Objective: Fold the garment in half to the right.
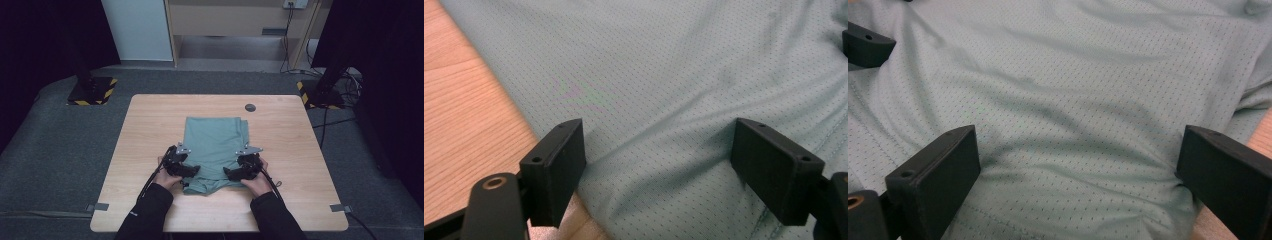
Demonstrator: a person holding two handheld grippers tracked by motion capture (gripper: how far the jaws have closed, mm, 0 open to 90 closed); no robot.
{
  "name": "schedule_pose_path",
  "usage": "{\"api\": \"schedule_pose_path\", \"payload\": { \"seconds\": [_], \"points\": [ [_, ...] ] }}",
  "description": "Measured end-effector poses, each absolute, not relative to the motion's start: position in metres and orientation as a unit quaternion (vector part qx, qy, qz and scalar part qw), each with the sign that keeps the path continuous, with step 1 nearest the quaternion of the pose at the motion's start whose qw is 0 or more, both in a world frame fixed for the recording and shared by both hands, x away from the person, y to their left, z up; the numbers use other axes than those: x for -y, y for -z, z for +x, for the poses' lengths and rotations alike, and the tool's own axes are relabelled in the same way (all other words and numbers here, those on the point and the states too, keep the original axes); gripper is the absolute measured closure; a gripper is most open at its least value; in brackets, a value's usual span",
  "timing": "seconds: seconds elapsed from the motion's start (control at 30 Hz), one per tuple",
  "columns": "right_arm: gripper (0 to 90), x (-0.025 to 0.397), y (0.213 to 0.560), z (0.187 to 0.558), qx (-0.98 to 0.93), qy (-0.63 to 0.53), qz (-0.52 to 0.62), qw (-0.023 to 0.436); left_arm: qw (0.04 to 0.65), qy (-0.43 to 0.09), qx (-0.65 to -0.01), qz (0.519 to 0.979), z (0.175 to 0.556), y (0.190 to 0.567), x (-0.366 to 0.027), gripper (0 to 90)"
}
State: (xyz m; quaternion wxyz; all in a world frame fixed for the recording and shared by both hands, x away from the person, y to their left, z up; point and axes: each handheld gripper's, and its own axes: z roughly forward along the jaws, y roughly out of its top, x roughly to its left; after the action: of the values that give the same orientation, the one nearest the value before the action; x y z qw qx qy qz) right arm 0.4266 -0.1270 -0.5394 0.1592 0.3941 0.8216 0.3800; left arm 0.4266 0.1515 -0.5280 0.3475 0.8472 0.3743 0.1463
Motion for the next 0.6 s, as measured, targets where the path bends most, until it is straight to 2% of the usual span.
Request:
{"api": "schedule_pose_path", "payload": {
  "seconds": [0.6],
  "points": [
    [4.4,0.1195,0.537,0.4292,-0.822,-0.369,0.405,0.157,0.35,-0.148,-0.377,0.845,0.4329,0.5284,-0.1588,20.6]
  ]
}}
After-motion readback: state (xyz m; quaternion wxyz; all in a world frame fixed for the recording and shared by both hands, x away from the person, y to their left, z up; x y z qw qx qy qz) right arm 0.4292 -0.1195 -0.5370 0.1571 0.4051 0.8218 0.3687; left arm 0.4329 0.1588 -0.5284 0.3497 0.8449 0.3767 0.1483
